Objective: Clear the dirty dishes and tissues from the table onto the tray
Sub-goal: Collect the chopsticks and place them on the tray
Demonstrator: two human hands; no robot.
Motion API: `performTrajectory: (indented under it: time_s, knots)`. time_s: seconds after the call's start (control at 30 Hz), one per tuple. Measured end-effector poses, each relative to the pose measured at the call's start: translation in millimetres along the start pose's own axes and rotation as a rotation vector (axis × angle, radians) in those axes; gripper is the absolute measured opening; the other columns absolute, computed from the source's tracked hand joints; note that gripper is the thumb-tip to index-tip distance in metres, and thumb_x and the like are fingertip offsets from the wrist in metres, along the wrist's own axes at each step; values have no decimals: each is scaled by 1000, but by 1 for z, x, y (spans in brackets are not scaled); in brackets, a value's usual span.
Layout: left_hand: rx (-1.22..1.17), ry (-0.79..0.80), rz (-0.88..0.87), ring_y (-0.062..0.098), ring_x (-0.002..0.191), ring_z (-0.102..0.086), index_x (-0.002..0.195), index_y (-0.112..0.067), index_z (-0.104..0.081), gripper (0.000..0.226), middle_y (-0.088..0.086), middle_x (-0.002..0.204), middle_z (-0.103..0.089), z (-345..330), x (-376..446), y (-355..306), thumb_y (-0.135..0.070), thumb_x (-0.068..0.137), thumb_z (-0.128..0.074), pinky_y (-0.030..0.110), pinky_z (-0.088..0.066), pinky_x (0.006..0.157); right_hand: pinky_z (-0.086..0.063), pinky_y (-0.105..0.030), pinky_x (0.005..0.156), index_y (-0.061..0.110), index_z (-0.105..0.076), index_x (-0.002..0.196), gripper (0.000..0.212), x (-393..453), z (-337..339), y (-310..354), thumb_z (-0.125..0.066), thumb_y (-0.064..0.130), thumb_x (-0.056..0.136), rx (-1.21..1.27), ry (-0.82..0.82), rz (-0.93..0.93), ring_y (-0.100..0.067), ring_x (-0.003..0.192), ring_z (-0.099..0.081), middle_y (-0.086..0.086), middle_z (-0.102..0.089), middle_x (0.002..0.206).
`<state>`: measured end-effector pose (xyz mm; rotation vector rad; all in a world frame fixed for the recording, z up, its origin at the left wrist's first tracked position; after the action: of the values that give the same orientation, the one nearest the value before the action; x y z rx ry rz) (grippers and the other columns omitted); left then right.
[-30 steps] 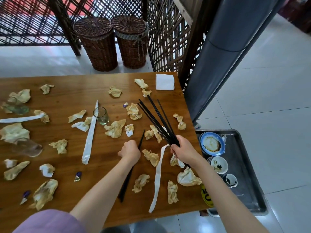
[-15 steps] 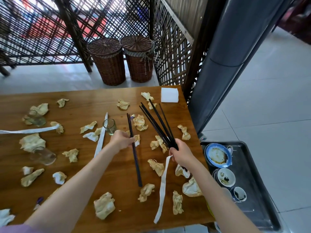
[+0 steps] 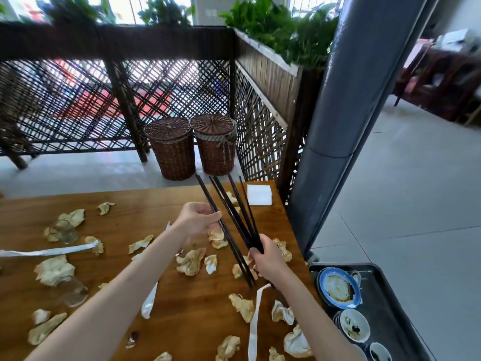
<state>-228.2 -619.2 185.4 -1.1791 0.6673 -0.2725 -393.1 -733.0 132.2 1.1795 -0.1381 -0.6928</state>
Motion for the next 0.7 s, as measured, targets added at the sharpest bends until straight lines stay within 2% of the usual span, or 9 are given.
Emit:
performTrajectory:
  time_s: [0.07,0.13,0.2,0.27,0.4,0.47,0.6,0.7]
  knots:
    - [-17,-14,-23,9,62,-68,113,5,-58,40,10,90,-67,-1,-1,-7,-14,81,-74,18,-53,54,-50,-16,70,26,-52,116,23,-1,1,4,-49,16,96,-1,-4,18,-5,90,-60,13,-59,97]
    - [-44,-7,-26,9,62,-69,118,3,-56,44,9,89,-68,-3,-3,-10,-14,81,-73,17,-51,53,-48,-12,66,26,-52,118,24,-2,2,5,-50,17,96,-16,-19,25,-3,90,-59,14,-59,100]
    - [-61,8,-25,11,64,-69,117,4,-56,44,9,88,-68,-5,-4,-12,-14,81,-73,18,-52,54,-51,-17,78,24,-52,120,26,-2,3,6,-51,17,95,-35,-50,29,-8,102,-59,9,-61,110]
    - [-92,14,-30,12,67,-70,111,0,-56,37,9,91,-68,-8,-5,-13,-15,81,-72,20,-55,57,-47,-20,83,24,-52,122,27,-2,5,6,-50,17,96,-53,-79,34,-11,110,-56,9,-59,115]
    - [-114,-31,-91,16,70,-71,91,-13,-59,18,7,87,-69,-12,-5,-15,-14,80,-73,28,-58,67,-48,-19,84,29,-51,116,24,-3,8,7,-50,16,96,-49,-98,63,-7,106,-55,18,-55,105]
    - [-129,-47,-102,19,71,-71,91,-10,-61,18,8,85,-69,-15,-3,-14,-13,79,-74,32,-59,71,-50,-19,81,34,-50,107,22,-3,10,9,-50,15,95,-44,-109,78,-7,103,-57,21,-55,100]
    - [-152,-87,-125,21,74,-71,95,-4,-62,24,10,89,-69,-19,-1,-14,-13,78,-76,26,-56,64,-49,-15,79,29,-50,112,22,-4,11,13,-49,15,96,-45,-127,83,-6,102,-56,20,-54,100]
    - [-173,-102,-142,20,75,-70,90,-12,-59,23,8,90,-67,-24,-3,-17,-12,76,-77,23,-56,62,-54,-26,84,24,-52,113,20,-4,12,17,-47,15,97,-34,-129,67,-11,100,-61,10,-61,106]
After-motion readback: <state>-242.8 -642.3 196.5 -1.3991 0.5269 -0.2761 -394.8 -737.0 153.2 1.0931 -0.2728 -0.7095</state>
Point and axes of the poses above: each hand's wrist, its own x-axis towards the middle knuckle, its own z-axis out of the back of the hand, y = z × x, the point moved 2 cm from there along x, towards the middle knuckle
